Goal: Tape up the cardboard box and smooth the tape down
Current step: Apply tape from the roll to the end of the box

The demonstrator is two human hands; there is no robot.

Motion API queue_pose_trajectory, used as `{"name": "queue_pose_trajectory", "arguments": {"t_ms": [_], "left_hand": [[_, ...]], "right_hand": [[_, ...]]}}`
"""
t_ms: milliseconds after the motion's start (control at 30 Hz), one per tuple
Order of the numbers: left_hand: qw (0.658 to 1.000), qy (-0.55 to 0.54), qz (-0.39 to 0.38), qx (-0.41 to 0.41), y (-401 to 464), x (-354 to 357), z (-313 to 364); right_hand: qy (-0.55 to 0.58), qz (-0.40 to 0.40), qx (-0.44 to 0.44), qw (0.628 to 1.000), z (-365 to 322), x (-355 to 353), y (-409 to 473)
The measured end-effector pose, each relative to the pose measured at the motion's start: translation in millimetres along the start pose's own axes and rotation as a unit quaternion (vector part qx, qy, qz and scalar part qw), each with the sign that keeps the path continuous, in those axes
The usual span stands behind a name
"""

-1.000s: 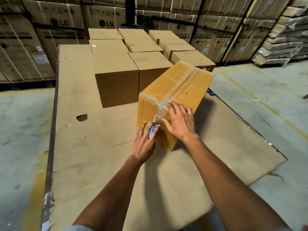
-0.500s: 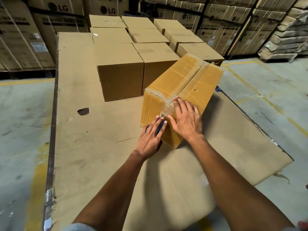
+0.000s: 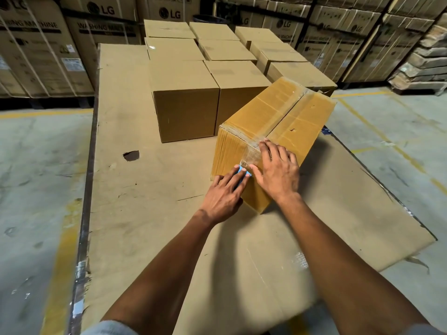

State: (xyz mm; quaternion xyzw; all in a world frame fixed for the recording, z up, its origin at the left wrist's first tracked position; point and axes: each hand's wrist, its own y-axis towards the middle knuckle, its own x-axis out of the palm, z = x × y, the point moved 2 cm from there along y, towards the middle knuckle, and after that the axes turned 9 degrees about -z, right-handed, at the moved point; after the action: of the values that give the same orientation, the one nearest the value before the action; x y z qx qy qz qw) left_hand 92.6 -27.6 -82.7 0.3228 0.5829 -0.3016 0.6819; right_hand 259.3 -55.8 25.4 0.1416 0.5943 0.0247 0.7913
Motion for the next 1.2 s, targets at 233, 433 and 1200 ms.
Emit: {"name": "queue_pose_trajectory", "arguments": {"t_ms": [233,433,1200], "left_hand": [[1.000,0.028,-0.005,0.005,-2,-4,-4],[0.998,0.048,-0.029,0.006,-1,-7,-1],[0.999,-0.024,-0.034,0.003,-4,-1,6]], "right_hand": [[-0.001,-0.016,-0.004,1.000,0,-6,-2],[-0.004,-0.030,-0.011,0.999,0,-11,-4],[-0.019,-0.054,-0.014,0.998,-2,-19,-6]]}}
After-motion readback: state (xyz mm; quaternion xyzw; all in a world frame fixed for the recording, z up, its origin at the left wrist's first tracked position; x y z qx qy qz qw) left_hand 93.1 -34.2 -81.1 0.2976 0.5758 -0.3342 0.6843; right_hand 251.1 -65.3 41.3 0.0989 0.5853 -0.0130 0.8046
